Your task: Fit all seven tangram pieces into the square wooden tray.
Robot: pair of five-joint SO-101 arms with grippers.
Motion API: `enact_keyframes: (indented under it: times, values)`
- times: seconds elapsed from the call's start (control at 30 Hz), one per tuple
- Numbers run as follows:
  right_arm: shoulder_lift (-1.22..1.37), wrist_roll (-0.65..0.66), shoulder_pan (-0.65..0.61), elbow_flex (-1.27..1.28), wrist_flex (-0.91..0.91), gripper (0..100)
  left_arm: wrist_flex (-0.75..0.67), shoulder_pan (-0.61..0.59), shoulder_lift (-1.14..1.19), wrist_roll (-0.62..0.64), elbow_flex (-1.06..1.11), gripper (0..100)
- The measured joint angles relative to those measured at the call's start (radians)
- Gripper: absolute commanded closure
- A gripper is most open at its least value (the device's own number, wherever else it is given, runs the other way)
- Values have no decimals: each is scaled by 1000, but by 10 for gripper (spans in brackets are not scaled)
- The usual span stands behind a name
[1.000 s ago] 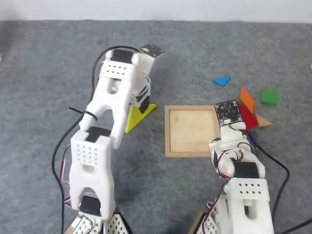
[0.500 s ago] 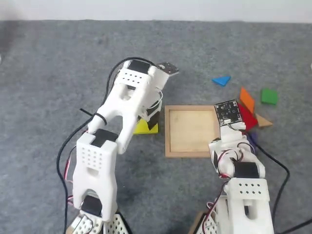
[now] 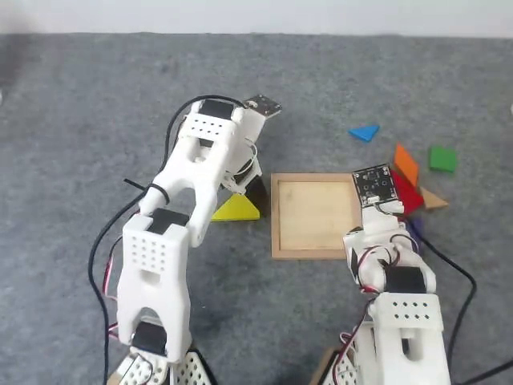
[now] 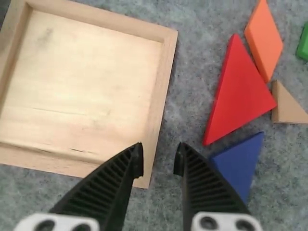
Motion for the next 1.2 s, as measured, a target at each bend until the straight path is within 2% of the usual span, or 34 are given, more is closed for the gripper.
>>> enact_keyframes:
  times: [0.27,0.8,1.2]
  values:
    - [0,0,0,0,0,872,-109,-46,72,-11,-2,600]
    - [0,0,0,0,0,872,-40,-35,89,-95,-14,600]
    - [0,0,0,0,0,872,-43,-6,89,-98,-3,600]
